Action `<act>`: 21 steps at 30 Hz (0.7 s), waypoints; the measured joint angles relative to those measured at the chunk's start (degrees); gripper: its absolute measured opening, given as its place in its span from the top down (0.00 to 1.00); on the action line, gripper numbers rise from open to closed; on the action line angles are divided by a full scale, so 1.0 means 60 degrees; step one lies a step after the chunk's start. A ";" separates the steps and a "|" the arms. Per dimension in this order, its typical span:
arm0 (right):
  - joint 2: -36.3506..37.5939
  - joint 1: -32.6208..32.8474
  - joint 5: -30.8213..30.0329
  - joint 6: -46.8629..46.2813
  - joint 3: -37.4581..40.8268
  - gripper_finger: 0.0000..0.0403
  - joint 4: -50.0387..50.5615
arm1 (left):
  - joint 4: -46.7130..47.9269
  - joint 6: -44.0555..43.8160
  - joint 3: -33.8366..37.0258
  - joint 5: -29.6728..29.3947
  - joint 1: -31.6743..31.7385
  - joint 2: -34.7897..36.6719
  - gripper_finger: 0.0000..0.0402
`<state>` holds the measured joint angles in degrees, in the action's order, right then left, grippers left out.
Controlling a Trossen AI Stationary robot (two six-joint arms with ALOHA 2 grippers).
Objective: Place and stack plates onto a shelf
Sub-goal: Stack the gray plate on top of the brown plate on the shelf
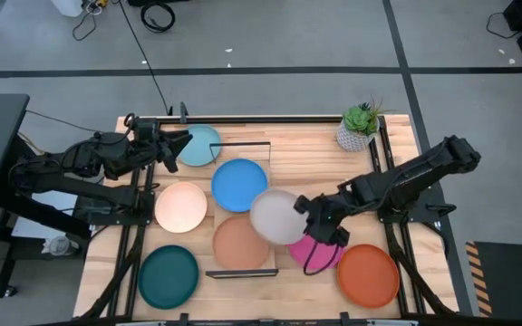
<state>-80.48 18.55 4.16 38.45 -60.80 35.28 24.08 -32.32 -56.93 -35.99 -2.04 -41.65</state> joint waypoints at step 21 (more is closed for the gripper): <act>-0.4450 -0.0052 0.0489 0.3666 -0.3824 0.94 -0.0021 | 0.0021 0.0000 0.0000 0.0061 -0.0015 0.0004 0.70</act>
<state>-107.18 18.24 7.09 60.44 -83.75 35.16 24.21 -32.32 -56.93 -35.62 -2.13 -41.63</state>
